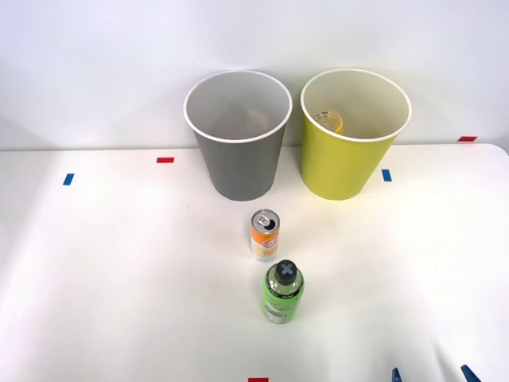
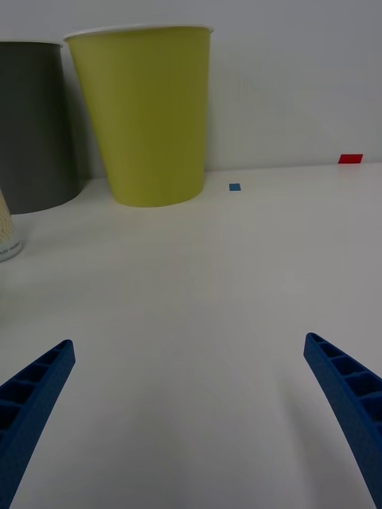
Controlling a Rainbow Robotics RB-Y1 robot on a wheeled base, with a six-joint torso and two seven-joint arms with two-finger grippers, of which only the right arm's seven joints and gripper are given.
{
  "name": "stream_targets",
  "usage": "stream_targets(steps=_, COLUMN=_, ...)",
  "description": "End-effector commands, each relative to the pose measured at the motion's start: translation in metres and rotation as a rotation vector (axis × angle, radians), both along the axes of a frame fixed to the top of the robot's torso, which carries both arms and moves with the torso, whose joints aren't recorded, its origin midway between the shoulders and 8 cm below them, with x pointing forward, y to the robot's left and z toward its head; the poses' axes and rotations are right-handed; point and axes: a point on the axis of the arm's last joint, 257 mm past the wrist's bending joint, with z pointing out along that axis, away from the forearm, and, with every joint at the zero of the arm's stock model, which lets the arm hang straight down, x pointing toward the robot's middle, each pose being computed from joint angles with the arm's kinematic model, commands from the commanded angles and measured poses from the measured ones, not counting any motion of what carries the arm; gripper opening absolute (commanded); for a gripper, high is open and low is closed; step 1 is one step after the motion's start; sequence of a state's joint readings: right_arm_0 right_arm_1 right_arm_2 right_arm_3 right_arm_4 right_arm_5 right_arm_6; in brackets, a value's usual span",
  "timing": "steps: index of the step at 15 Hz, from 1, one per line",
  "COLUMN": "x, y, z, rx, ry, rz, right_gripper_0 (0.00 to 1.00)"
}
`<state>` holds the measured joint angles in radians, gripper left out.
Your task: Put cans in the gray bin, plastic bottles in the light green bin
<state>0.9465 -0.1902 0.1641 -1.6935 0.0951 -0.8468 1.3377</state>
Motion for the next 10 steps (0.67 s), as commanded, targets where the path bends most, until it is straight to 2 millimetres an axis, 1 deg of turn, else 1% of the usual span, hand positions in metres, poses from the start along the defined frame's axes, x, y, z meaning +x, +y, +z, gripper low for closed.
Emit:
stream_targets(steps=1, x=0.0000, y=0.0000, z=0.0000, rx=0.000, ry=0.000, rz=0.000, right_gripper_0=1.00)
stream_targets(steps=10, x=0.0000, y=0.0000, z=0.0000, rx=0.000, ry=0.000, rz=0.000, right_gripper_0=1.00)
